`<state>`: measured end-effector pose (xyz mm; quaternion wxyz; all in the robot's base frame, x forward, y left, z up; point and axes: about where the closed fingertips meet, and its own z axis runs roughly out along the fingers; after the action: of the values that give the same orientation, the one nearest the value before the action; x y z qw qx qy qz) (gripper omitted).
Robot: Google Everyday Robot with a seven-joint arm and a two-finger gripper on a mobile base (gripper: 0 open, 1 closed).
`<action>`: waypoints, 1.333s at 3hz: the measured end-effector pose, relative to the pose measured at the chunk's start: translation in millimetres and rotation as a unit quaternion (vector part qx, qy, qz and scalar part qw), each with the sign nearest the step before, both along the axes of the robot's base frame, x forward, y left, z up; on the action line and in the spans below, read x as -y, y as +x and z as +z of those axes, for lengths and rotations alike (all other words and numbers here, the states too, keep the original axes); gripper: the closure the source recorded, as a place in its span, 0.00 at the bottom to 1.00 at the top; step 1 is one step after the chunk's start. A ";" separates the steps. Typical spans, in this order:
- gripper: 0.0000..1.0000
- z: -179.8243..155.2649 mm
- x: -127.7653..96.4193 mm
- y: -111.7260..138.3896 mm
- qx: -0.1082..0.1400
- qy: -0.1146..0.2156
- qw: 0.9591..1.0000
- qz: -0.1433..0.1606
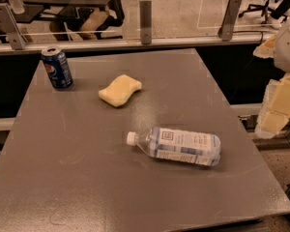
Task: Pick sponge
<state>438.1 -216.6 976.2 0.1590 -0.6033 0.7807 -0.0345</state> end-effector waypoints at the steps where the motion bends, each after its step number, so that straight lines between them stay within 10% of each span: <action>1: 0.00 0.1 -0.1 0.1 0.000 0.000 1.000 0.000; 4: 0.00 -2.1 -90.2 67.9 0.030 0.042 0.991 0.120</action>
Offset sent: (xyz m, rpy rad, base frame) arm 0.0377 0.0435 0.0101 0.0660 -0.0393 0.1103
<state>506.0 -126.4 974.1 0.2108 -0.6839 0.6985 -0.0002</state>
